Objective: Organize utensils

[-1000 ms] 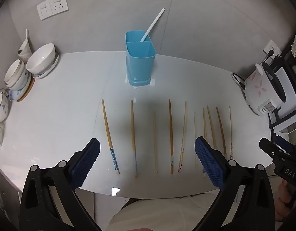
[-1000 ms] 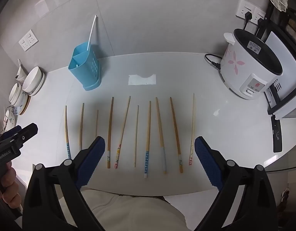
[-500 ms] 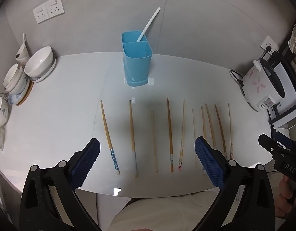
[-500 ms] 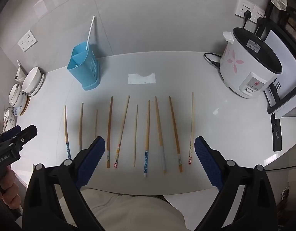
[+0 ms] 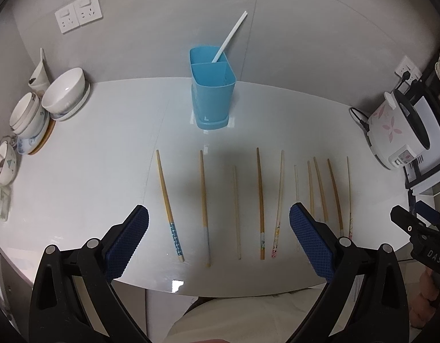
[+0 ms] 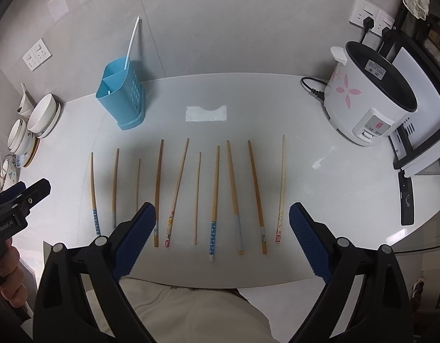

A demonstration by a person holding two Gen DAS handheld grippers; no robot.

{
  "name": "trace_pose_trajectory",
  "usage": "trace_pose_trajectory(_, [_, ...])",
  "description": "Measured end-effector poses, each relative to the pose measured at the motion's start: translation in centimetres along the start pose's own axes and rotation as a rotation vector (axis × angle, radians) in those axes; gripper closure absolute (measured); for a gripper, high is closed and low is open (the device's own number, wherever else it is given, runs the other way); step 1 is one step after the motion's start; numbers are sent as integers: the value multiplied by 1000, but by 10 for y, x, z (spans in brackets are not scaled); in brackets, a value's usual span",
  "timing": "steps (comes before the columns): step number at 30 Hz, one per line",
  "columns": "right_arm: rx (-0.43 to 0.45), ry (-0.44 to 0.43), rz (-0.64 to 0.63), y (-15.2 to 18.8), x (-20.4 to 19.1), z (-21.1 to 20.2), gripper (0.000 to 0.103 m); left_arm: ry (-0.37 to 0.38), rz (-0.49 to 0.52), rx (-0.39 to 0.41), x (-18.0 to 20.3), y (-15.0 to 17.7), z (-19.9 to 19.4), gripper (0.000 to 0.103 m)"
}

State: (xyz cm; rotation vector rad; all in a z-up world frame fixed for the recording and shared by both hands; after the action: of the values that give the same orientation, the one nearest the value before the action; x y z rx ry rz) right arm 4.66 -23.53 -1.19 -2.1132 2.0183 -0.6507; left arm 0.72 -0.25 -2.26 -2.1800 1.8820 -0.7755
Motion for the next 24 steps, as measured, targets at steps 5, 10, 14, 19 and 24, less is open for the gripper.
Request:
trace_pose_trajectory(5, [-6,4,-4,0,-1,1,13,-7,8,-11,1,0,1,6])
trace_pose_trajectory(10, [-17,-1,-9,0,-2,3,13,6,6,-24,1,1,3,6])
trace_pose_trajectory(14, [-27,-1,-9,0,-2,5,13,14,-2,-39,0,1,6,6])
trace_pose_trajectory(19, [-32,-3,-12,1,-3,7,13,15,-2,-45,-2,2,8,6])
trace_pose_trajectory(24, [-36,-3,-12,1,-5,8,13,12,-2,-53,-2,3,12,6])
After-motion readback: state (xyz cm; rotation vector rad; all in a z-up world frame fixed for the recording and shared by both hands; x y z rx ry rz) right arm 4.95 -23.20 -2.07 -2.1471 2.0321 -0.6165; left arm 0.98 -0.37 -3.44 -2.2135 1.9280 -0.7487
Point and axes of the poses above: each gripper's, at about its wrist camera, not at the fingertips, and z roughly the way its jaws point, x to its right, y to its underside, the point moved 2 cm from there along z, roughly the way its jaws point, and after that the axes turned 14 degrees about y, right-handed, at the moved point
